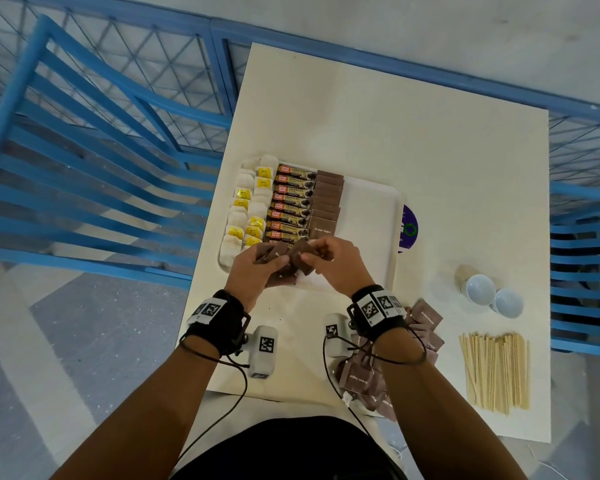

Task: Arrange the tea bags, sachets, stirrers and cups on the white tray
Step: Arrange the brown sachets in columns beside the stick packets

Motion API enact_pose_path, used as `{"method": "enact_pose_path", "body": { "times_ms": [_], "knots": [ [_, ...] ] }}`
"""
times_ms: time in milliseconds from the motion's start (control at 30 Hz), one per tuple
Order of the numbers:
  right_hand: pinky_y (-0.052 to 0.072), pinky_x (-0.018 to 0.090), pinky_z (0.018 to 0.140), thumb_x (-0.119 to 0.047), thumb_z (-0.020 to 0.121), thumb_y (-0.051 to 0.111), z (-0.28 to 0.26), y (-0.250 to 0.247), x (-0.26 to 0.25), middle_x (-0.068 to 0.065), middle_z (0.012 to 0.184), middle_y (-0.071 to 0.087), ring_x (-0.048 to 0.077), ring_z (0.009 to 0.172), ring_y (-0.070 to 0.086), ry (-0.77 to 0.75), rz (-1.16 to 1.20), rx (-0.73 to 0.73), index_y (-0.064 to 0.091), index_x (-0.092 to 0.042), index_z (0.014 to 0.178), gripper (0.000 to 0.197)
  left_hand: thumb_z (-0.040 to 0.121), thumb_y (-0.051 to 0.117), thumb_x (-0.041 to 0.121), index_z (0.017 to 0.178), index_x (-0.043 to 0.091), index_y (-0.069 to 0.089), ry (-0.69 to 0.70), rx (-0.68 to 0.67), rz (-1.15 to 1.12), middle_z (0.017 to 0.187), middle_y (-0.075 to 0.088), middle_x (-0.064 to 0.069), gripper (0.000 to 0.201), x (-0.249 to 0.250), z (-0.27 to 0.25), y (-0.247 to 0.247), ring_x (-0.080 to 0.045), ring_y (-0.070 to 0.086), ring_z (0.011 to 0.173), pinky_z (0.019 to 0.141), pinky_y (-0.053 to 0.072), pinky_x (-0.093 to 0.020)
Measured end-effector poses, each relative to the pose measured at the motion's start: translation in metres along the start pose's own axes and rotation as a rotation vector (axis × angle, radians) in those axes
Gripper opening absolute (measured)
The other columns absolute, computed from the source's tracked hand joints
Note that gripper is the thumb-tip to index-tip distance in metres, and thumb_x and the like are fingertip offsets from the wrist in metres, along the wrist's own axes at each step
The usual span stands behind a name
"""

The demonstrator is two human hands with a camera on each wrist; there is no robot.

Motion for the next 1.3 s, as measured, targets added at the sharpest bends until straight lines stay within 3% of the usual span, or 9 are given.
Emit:
{"method": "enact_pose_path", "body": {
  "times_ms": [100,200,233,300,433,700,900,1100,1300],
  "knots": [
    [0.056,0.029,0.078,-0.028,0.088,0.075,0.007,-0.019,0.007,-0.008,0.089,0.072,0.014,0.081,0.068,0.050,0.035,0.085,0.067,-0.027,0.091,0.009,0.092,0.067,-0.005,0.118,0.002,0.061,-0.022,0.034,-0.016,0.123,0.065,-0.026,0.028,-0.003,-0.001,-0.007,-0.043,0.069,0.108,0.077,0.063,-0.052],
    [0.044,0.008,0.070,-0.027,0.088,0.075,0.016,-0.040,0.016,-0.011,0.087,0.069,0.006,0.080,0.062,0.071,-0.033,0.219,0.072,-0.020,0.095,0.011,0.092,0.066,-0.006,0.115,0.004,0.062,-0.037,0.042,-0.028,0.123,0.064,-0.025,0.026,-0.004,-0.003,-0.011,-0.043,0.069,0.106,0.073,0.064,-0.047],
    [0.042,0.006,0.064,-0.027,0.088,0.075,0.019,-0.043,0.018,-0.012,0.085,0.068,0.002,0.077,0.060,0.067,-0.064,0.239,0.072,-0.019,0.095,0.012,0.092,0.065,-0.007,0.114,0.004,0.062,-0.039,0.043,-0.028,0.122,0.065,-0.025,0.025,-0.005,-0.003,-0.012,-0.043,0.070,0.105,0.071,0.064,-0.045],
    [0.042,0.008,0.063,-0.027,0.087,0.076,0.026,-0.042,0.021,-0.010,0.085,0.069,0.002,0.074,0.059,0.058,-0.108,0.233,0.073,-0.017,0.096,0.013,0.092,0.065,-0.007,0.113,0.005,0.063,-0.040,0.046,-0.025,0.121,0.066,-0.025,0.024,-0.005,-0.003,-0.014,-0.042,0.071,0.103,0.071,0.064,-0.044],
    [0.052,0.027,0.074,-0.027,0.087,0.076,0.036,-0.032,0.020,-0.003,0.093,0.067,0.012,0.081,0.060,0.037,-0.223,0.172,0.072,-0.018,0.098,0.015,0.092,0.066,-0.005,0.116,0.005,0.062,-0.050,0.056,-0.012,0.121,0.067,-0.023,0.026,-0.005,-0.003,-0.016,-0.041,0.071,0.105,0.073,0.065,-0.045],
    [0.052,0.026,0.080,-0.024,0.084,0.080,0.039,-0.028,0.013,-0.001,0.104,0.056,0.012,0.085,0.059,0.026,-0.236,0.257,0.070,-0.017,0.099,0.019,0.093,0.064,-0.006,0.117,0.004,0.061,-0.048,0.051,-0.032,0.112,0.070,-0.017,0.026,-0.002,0.000,-0.018,-0.034,0.073,0.098,0.068,0.064,-0.041],
    [0.053,0.029,0.084,-0.026,0.082,0.082,0.039,-0.027,0.010,-0.002,0.108,0.054,0.015,0.091,0.062,0.023,-0.211,0.266,0.068,-0.019,0.100,0.025,0.092,0.067,-0.003,0.126,0.000,0.058,-0.057,0.049,-0.020,0.122,0.068,-0.023,0.035,-0.005,0.005,-0.019,-0.037,0.072,0.104,0.081,0.062,-0.052],
    [0.050,0.027,0.083,-0.029,0.083,0.081,0.033,-0.030,0.009,0.000,0.118,0.050,0.012,0.092,0.057,0.024,-0.215,0.315,0.064,-0.019,0.111,0.035,0.092,0.067,-0.005,0.119,0.002,0.059,-0.067,0.054,-0.040,0.121,0.068,-0.023,0.030,-0.003,0.007,-0.018,-0.040,0.072,0.104,0.075,0.064,-0.048],
    [0.047,0.024,0.080,-0.027,0.087,0.075,0.019,-0.035,0.019,-0.003,0.111,0.054,0.009,0.090,0.056,0.043,-0.169,0.381,0.063,-0.021,0.108,0.025,0.092,0.066,-0.006,0.120,0.002,0.059,-0.076,0.048,-0.027,0.123,0.066,-0.024,0.030,-0.004,0.010,-0.015,-0.039,0.072,0.103,0.077,0.063,-0.050]
  ]
}}
Point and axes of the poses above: each hand's wrist, its own z-axis towards the middle knuckle, its own y-axis out of the palm, x = y × z, the point moved 7 cm from there along z, towards the middle knuckle
